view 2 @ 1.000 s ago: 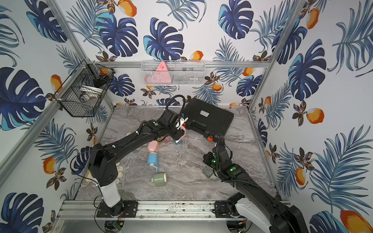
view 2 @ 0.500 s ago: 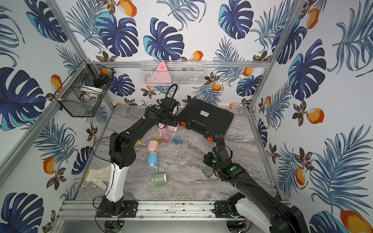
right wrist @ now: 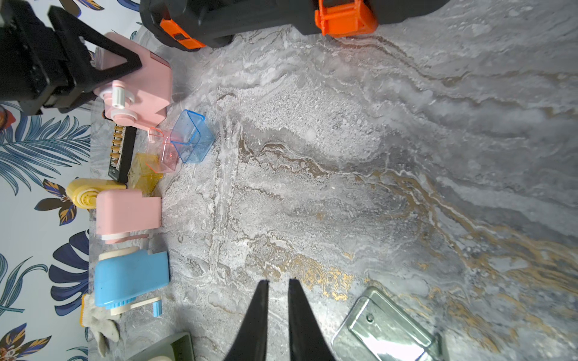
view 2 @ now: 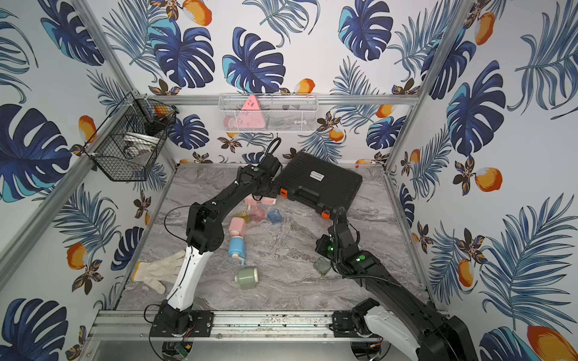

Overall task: Put the tray back into the pencil sharpener
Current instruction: Place the pencil sharpener at the center of the board.

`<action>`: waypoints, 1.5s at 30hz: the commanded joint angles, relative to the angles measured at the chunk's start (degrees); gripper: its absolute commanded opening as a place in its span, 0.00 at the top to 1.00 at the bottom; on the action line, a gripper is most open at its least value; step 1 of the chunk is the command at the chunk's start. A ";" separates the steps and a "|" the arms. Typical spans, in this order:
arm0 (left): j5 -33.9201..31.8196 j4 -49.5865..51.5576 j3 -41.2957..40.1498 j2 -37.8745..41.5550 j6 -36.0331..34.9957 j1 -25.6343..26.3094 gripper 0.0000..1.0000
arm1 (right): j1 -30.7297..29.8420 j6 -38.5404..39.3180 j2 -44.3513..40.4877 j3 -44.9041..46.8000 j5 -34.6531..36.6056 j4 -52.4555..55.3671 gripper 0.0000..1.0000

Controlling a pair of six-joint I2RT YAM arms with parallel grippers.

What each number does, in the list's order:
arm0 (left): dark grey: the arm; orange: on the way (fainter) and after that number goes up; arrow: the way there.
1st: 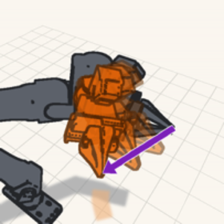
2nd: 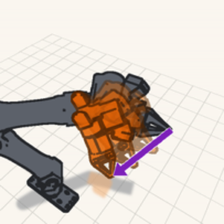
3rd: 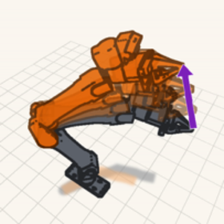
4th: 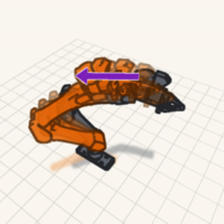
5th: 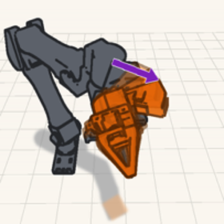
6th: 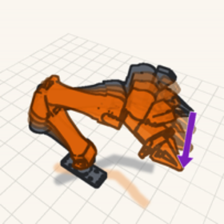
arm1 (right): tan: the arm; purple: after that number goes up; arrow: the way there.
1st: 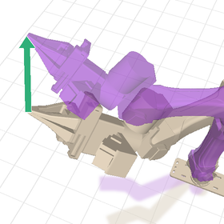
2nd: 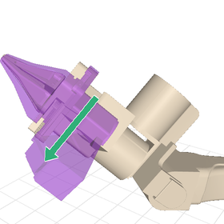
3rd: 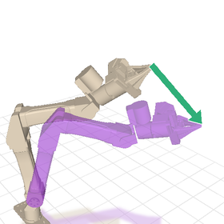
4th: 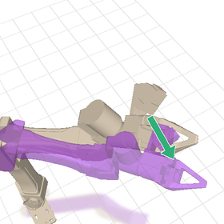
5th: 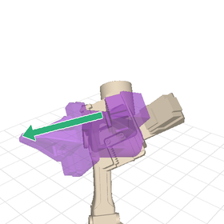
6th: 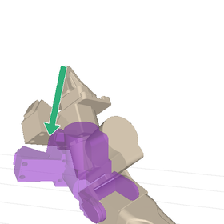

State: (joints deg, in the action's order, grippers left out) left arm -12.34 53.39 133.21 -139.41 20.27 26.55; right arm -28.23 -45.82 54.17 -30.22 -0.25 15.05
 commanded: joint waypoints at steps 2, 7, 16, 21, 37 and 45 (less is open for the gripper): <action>-1.87 -1.95 0.88 -1.31 1.66 -0.11 1.00 | 0.02 0.74 -0.28 -0.54 1.09 0.85 0.84; -1.79 -2.68 0.70 -2.35 1.90 -0.17 0.99 | 0.02 0.51 -1.14 -0.19 1.30 0.86 0.84; -1.31 -4.25 -0.91 -2.84 1.82 -0.43 0.75 | 0.02 0.50 -1.88 0.05 1.50 2.28 0.84; -1.04 -4.85 -1.33 -2.88 1.70 -0.53 0.60 | 0.06 0.65 -2.49 -0.07 1.88 2.86 0.84; 0.59 -8.23 -6.36 2.96 -0.67 -0.40 0.22 | 0.00 0.90 -4.79 -0.73 2.33 5.30 0.84; 1.38 -17.12 -17.58 16.27 -2.43 0.87 0.23 | -0.04 2.61 -4.26 -1.25 2.20 6.61 0.84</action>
State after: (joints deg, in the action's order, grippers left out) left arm -11.51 42.22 119.57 -128.31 19.11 27.03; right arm -28.18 -44.40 49.56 -30.92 1.65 20.34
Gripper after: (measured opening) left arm 0.772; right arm 0.162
